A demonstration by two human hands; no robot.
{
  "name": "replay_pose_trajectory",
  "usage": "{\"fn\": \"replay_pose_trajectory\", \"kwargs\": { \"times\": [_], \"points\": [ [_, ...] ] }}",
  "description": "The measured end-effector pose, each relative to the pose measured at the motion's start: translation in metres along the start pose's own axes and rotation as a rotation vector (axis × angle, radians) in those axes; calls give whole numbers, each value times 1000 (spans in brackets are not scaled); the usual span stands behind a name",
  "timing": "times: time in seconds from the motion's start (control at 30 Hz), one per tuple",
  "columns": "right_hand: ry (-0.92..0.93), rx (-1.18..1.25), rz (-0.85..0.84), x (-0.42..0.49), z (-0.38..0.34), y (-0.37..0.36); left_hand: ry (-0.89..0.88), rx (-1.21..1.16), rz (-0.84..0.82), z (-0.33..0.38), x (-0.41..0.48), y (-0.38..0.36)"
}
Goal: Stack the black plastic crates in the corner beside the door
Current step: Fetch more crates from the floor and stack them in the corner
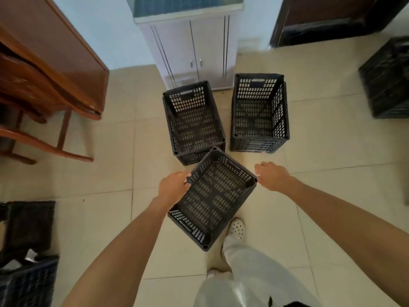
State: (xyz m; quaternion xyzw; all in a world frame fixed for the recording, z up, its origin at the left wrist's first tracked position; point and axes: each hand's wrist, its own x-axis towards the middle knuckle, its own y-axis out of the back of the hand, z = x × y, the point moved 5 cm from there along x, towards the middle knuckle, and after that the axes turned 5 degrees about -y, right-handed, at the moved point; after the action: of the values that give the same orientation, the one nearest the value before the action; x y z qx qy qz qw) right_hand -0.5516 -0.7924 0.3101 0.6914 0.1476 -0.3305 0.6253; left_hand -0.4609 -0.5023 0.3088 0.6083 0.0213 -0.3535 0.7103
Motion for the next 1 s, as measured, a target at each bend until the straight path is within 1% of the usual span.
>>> {"fn": "replay_pose_trajectory", "kwargs": {
  "times": [0.07, 0.2, 0.33, 0.53, 0.63, 0.77, 0.87, 0.93, 1.0],
  "points": [
    [-36, 49, 5, 6, -1, 7, -21, 1, -19, -2, 15, 4],
    [-87, 126, 12, 13, -10, 8, -87, 42, -111, -15, 42, -1],
    [-229, 218, 1, 13, -12, -17, -190, 78, -171, -31, 71, -11],
    [-476, 371, -48, -1, -34, -96, -289, 118, -286, -85, 88, -48],
    [-529, 454, -87, 0, -63, -148, -306, 139, -324, -111, 97, -74],
    [-573, 530, -131, 12, -90, -211, -318, 154, -375, -122, 121, -119],
    [-626, 584, -156, 26, -90, -249, -366, 156, -374, -117, 142, -157],
    [-655, 589, -168, 37, -85, -275, -387, 169, -339, -116, 157, -181],
    [-689, 605, -184, 49, -78, -301, -368, 153, -311, -119, 174, -206]
  ]
}}
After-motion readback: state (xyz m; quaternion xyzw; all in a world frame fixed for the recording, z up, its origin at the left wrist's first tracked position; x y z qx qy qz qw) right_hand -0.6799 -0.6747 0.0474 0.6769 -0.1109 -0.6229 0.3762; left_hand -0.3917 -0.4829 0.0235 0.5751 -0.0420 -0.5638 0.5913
